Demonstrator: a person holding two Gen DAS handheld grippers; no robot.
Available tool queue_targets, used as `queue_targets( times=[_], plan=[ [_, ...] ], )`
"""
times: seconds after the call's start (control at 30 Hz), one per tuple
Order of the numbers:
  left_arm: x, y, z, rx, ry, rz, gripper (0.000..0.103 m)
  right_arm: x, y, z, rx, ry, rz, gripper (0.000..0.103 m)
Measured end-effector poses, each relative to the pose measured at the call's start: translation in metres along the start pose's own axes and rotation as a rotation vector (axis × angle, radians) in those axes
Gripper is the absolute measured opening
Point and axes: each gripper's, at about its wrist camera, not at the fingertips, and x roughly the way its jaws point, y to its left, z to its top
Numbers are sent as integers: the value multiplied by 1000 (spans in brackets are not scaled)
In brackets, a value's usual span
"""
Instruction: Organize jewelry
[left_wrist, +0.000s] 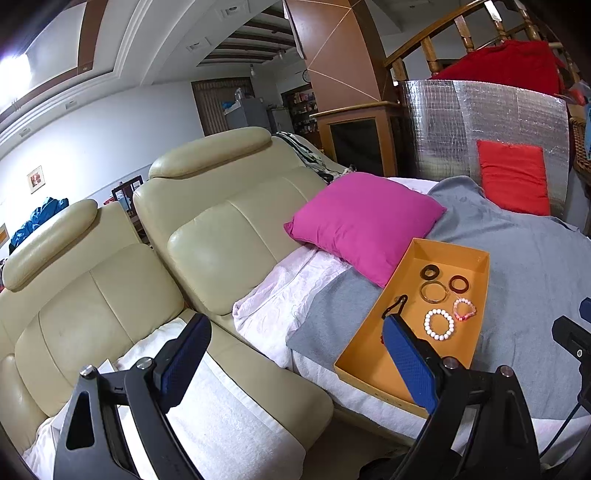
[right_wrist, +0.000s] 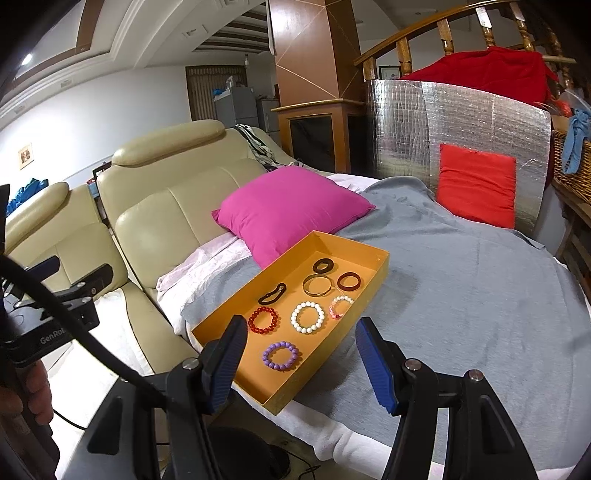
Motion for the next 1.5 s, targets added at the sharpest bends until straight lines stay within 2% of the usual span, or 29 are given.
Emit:
queue_targets(
  times=[1.5],
  plan=[
    [16,5,-3,-4,28,0,94,13,3,6,-7,12,-9,65]
  ],
)
